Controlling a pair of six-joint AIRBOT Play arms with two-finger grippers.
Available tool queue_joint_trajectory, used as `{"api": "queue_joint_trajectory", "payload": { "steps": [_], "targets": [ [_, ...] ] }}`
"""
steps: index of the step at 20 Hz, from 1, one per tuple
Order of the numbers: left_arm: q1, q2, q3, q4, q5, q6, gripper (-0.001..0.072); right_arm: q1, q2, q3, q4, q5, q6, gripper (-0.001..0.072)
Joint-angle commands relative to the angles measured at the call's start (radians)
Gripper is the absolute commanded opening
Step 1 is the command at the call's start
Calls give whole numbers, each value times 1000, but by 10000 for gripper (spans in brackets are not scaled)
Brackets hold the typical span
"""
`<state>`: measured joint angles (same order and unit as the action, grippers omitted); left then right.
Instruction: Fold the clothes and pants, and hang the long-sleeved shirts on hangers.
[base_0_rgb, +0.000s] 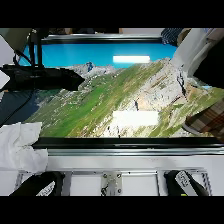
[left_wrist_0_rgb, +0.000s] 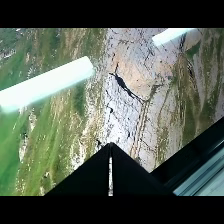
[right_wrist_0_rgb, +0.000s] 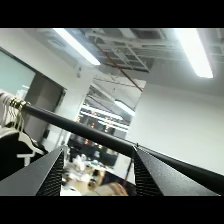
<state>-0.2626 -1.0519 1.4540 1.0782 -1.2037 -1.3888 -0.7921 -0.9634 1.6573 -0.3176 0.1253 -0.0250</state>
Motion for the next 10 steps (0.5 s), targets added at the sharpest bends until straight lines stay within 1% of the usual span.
{"api": "queue_joint_trajectory", "payload": {
  "steps": [1, 3, 5, 6, 8, 10],
  "targets": [
    [0, 0, 0, 1, -2, 1, 20, 24, 55, -1, 0, 147, 162, 474],
    [0, 0, 0, 1, -8, 1, 20, 29, 64, -1, 1, 354, 270, 474],
    [0, 0, 0, 1, -8, 1, 20, 48, 56, -1, 8, 614, 369, 474],
    [0, 0, 0, 0, -8, 1, 20, 74, 45, -1, 8, 734, 401, 474],
    [0, 0, 0, 0, -8, 1, 20, 175, 6, -1, 7, 923, 412, 474],
    [0, 0, 0, 1, -9, 1, 20, 328, -45, -1, 5, 993, 412, 474]
  ]
}}
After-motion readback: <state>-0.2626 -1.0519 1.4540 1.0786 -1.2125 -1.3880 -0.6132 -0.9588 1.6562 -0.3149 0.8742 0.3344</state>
